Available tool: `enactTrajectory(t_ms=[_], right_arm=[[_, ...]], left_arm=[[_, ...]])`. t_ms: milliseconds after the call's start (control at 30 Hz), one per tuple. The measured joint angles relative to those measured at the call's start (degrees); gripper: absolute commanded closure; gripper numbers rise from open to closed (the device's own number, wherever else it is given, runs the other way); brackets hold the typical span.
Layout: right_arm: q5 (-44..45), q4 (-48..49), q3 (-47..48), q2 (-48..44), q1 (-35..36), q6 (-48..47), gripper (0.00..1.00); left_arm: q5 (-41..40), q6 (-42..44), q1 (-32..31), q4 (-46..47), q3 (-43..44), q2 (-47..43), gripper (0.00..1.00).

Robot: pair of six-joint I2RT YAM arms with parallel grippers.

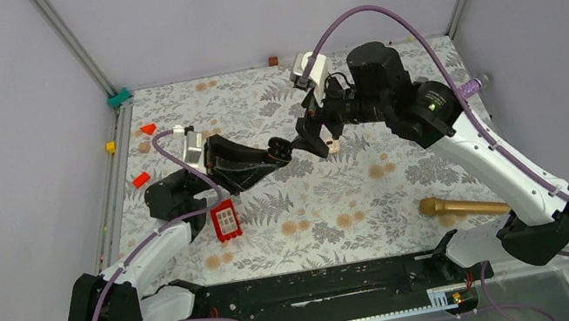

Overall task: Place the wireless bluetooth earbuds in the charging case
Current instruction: Adjust the right earbud in the right side groove of the charging case.

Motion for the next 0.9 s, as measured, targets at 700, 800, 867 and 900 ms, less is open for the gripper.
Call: enactTrajectory(t_ms=[700, 800, 867, 900], right_arm=[[-3.5, 0.5, -1.0, 0.2, 0.0, -9.9, 0.01], [-3.7, 0.7, -1.0, 0.0, 0.0, -10.9, 0.01], [-3.7, 1.1, -1.0, -0.3, 0.0, -11.1, 0.01], [-3.7, 1.2, -1.0, -0.4, 0.0, -11.2, 0.0]], left_arm=[[0.4, -0.7, -0.4, -0.2, 0.0, 1.2, 1.0], [0.4, -0.7, -0.5, -0.1, 0.0, 1.2, 1.0], [0.4, -0.8, -0.5, -0.1, 0.0, 1.2, 1.0], [0.4, -0.9, -0.6, -0.1, 0.0, 1.2, 1.0]])
